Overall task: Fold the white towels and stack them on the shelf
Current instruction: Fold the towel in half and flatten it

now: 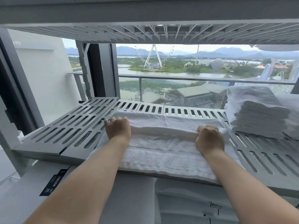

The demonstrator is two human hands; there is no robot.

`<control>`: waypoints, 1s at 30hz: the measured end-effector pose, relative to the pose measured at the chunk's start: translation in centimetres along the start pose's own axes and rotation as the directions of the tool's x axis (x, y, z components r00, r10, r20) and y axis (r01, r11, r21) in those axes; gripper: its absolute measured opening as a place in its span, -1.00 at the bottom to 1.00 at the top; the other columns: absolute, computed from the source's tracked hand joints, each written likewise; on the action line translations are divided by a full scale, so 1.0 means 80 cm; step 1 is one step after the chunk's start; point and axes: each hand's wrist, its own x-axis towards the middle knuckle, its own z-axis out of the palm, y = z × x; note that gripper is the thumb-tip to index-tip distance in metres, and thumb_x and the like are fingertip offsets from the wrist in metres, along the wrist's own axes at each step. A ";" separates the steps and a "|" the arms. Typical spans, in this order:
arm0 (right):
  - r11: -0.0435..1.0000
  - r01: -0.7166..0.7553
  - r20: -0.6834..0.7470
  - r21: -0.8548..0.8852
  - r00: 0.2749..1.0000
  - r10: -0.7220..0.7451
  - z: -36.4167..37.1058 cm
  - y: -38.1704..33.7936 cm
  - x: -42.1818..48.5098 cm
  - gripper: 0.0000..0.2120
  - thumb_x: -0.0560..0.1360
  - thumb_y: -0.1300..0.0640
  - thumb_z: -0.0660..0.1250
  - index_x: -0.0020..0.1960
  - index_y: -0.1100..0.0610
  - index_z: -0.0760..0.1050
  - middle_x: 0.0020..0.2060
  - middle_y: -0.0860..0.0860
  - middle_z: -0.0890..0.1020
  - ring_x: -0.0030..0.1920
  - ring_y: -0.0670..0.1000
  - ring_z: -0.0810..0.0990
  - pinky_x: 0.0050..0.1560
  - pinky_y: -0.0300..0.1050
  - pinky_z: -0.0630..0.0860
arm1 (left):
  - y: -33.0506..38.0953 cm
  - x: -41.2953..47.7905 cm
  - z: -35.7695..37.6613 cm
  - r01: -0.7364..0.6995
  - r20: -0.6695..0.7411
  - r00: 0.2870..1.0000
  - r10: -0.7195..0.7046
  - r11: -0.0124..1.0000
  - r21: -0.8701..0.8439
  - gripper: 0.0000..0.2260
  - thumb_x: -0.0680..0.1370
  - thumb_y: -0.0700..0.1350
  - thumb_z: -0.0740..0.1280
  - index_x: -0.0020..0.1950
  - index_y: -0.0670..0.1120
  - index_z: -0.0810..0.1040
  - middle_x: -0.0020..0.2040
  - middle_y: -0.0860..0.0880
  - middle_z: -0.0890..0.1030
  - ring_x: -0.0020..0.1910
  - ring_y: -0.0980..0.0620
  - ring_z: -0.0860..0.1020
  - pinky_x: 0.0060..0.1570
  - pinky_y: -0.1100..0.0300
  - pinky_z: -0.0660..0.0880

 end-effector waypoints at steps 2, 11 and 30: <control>1.000 -0.002 -0.005 -0.008 1.000 0.002 0.003 0.000 0.001 -0.70 0.45 0.32 0.17 0.02 0.12 0.62 -0.14 0.09 0.60 -0.03 0.14 0.52 0.02 0.03 0.47 | -0.011 0.004 -0.007 -0.031 0.062 0.998 0.025 0.994 0.100 -0.82 0.54 -0.30 0.22 -0.09 -0.10 0.59 -0.16 -0.06 0.60 -0.11 -0.07 0.54 0.02 0.03 0.48; 0.999 0.007 0.019 0.032 1.000 -0.007 0.000 -0.003 -0.001 -0.68 0.47 0.31 0.17 0.07 0.07 0.60 -0.05 0.08 0.59 0.02 0.12 0.50 0.08 0.02 0.46 | 0.034 -0.002 -0.020 -0.187 0.243 0.963 0.121 0.945 0.268 -0.80 0.57 -0.18 0.29 0.18 -0.12 0.55 0.04 -0.12 0.60 0.02 -0.09 0.55 0.07 0.06 0.48; 0.954 -0.291 -0.020 -0.077 0.957 0.290 -0.017 0.030 0.062 -0.73 0.49 0.18 0.17 0.13 0.17 0.52 0.10 0.17 0.59 0.14 0.20 0.53 0.06 0.02 0.46 | 0.230 -0.007 -0.028 -0.740 0.143 0.569 0.810 0.580 -0.341 -0.77 0.54 -0.15 0.17 0.02 0.05 0.60 -0.09 0.07 0.65 -0.09 0.00 0.60 -0.14 0.06 0.61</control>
